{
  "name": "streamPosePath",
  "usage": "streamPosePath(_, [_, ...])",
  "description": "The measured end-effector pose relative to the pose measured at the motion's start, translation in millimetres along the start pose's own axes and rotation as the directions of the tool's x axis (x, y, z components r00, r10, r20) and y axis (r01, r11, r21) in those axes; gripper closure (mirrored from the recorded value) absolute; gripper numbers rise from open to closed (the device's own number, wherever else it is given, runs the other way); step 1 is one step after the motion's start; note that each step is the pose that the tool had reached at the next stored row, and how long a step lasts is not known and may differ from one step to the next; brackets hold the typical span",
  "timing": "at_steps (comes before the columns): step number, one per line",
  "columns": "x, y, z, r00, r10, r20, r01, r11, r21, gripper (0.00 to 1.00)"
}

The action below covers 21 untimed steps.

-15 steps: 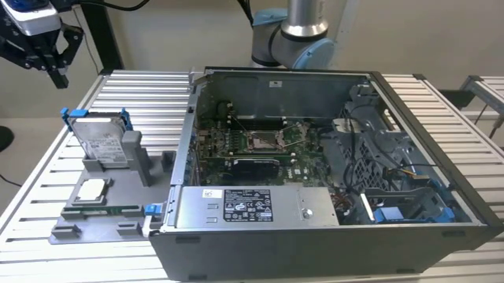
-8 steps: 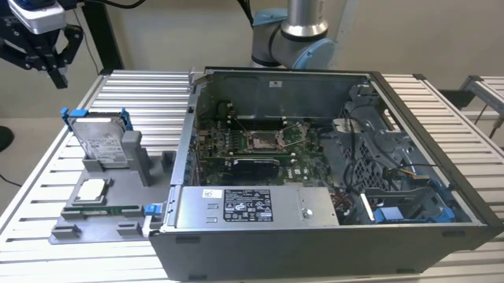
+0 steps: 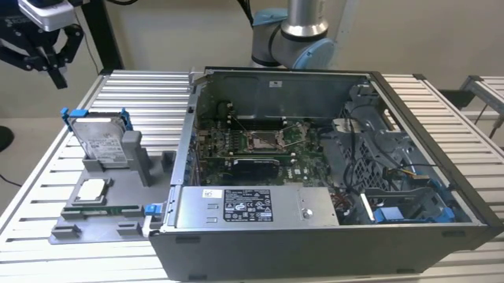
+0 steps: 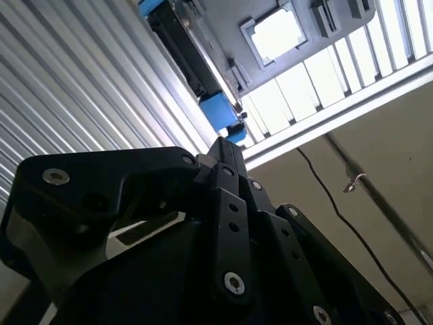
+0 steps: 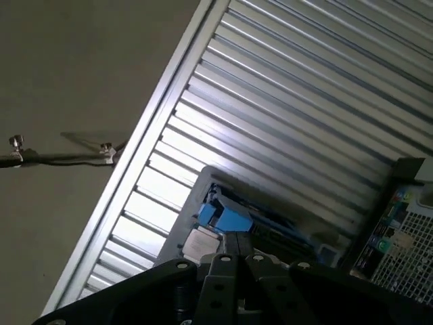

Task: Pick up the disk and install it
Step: 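Pick up the disk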

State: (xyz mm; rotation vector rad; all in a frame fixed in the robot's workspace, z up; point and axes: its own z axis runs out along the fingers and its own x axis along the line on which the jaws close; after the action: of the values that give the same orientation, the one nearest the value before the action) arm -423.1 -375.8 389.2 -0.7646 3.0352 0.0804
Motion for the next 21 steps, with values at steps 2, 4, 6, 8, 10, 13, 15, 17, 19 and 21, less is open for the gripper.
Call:
streamPosePath(2, [0.0, 0.0, 0.0, 0.9994, -0.036, -0.0015, 0.036, 0.9994, -0.0007, 1.0])
streamPosePath(4, [0.0, 0.0, 0.0, 0.9975, -0.07, -0.0029, 0.07, 0.9975, -0.0015, 1.0])
streamPosePath(6, [0.0, 0.0, 0.0, 0.9945, -0.105, -0.0042, 0.105, 0.9945, -0.0023, 1.0])
streamPosePath(8, [0.0, 0.0, 0.0, 0.9906, -0.136, -0.0056, 0.136, 0.9906, -0.0031, 1.0])
streamPosePath(10, [0.0, 0.0, 0.0, 0.9856, -0.169, -0.0069, 0.169, 0.9857, -0.004, 1.0])
streamPosePath(13, [0.0, 0.0, 0.0, 0.9761, -0.217, -0.0086, 0.217, 0.9761, -0.0053, 1.0])
streamPosePath(15, [0.0, 0.0, 0.0, 0.9689, -0.247, -0.0098, 0.247, 0.9689, -0.0062, 1.0])
streamPosePath(17, [0.0, 0.0, 0.0, 0.9608, -0.277, -0.0108, 0.277, 0.9609, -0.0072, 1.0])
streamPosePath(19, [0.0, 0.0, 0.0, 0.9517, -0.307, -0.0121, 0.307, 0.9517, -0.0083, 1.0])
streamPosePath(21, [0.0, 0.0, 0.0, 0.942, -0.335, -0.0132, 0.335, 0.9421, -0.0093, 1.0])
